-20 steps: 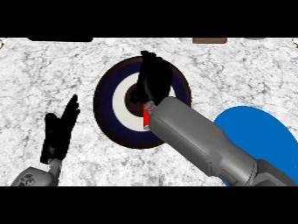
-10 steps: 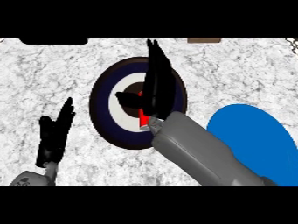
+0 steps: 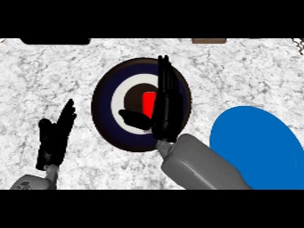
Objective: Pick the can from the plate and place it in the plate
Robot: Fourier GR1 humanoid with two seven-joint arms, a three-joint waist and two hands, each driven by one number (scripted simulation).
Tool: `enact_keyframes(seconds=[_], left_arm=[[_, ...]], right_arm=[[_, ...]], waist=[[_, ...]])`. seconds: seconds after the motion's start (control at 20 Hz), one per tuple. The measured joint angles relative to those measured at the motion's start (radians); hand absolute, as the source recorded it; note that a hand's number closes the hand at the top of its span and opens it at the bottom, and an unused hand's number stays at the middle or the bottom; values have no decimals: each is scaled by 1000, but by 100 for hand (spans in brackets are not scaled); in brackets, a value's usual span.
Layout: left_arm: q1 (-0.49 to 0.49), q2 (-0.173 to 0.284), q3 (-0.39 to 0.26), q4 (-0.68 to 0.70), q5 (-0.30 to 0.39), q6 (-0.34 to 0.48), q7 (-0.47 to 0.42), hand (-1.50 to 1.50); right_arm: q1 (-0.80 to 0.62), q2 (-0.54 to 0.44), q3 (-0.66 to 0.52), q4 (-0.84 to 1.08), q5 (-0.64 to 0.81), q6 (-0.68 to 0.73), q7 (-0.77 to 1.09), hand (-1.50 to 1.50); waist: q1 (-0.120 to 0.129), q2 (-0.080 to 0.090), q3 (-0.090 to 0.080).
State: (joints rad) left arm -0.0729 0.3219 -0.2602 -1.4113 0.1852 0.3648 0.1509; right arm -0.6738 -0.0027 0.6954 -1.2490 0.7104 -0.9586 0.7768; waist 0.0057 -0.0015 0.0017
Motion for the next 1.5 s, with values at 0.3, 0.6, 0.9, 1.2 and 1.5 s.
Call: enact_keyframes(seconds=[0.3, 0.6, 0.9, 1.2, 1.5], left_arm=[[-5, -15, 23, -5, -25, -26, 25, 0], [6, -21, 44, -25, -50, -42, 41, 0], [12, -51, 71, -13, -69, -60, 28, 0], [28, -66, 76, -49, -104, -65, 58, 0], [32, -85, 101, -53, -123, -85, 70, 0]], right_arm=[[-27, -1, 33, 68, -12, -34, 0, -150], [-22, -1, 28, 133, 24, -54, 32, -150], [14, 0, 12, 130, 85, -51, 62, -150], [80, -2, -22, 91, 168, -33, 106, -150], [183, -8, -62, 20, 218, -20, 86, -150]], waist=[[6, 2, -1], [4, 1, -2], [1, 1, -2], [-2, 0, -2], [-5, 0, -2]])
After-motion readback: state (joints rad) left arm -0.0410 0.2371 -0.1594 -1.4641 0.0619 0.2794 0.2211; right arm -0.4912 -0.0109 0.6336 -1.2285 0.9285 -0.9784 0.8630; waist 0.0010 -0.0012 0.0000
